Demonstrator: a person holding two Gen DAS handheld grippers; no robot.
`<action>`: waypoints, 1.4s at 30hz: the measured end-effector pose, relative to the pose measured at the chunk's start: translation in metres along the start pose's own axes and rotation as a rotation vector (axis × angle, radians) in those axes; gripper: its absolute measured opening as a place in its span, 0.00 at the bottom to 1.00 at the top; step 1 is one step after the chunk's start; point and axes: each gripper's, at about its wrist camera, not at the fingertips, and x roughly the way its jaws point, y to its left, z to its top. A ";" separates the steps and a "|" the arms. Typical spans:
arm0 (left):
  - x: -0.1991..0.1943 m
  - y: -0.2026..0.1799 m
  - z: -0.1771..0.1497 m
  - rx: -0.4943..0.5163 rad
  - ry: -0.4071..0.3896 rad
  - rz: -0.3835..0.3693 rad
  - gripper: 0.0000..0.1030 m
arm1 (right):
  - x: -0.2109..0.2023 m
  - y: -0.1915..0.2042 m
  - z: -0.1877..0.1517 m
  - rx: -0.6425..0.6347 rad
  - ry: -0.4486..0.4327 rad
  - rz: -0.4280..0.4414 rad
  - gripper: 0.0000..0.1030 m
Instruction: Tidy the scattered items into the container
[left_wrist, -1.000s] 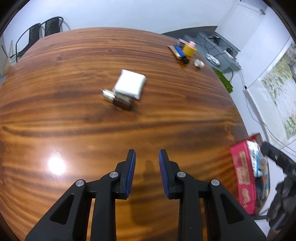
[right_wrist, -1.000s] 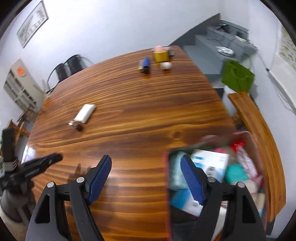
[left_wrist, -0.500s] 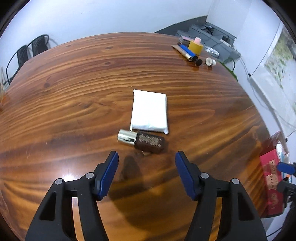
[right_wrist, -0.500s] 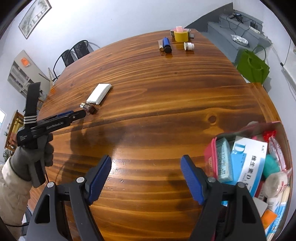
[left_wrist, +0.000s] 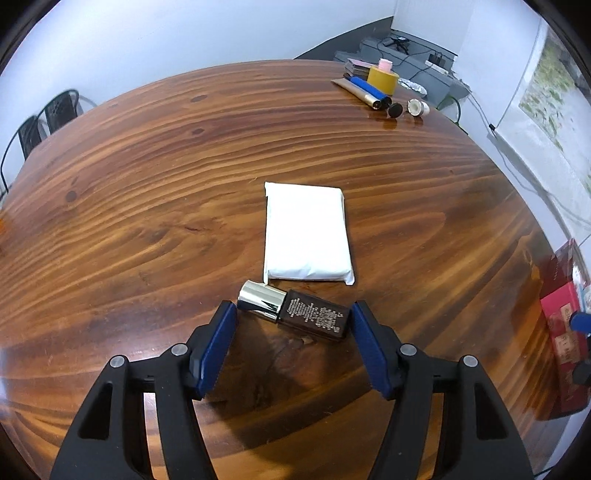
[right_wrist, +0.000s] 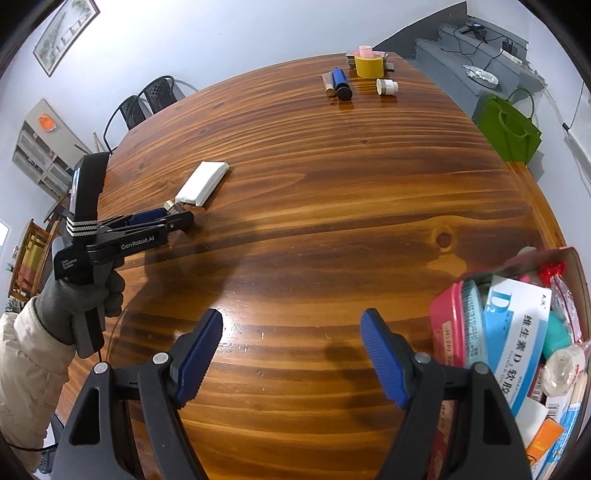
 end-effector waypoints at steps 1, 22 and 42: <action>0.000 -0.001 0.000 0.009 -0.006 0.005 0.63 | 0.001 0.002 0.001 -0.001 0.001 -0.001 0.78; -0.057 0.038 -0.044 -0.107 -0.076 -0.005 0.62 | 0.109 0.076 0.105 -0.020 0.047 0.134 0.78; -0.108 0.071 -0.102 -0.285 -0.101 0.060 0.62 | 0.169 0.154 0.128 -0.329 0.031 -0.129 0.50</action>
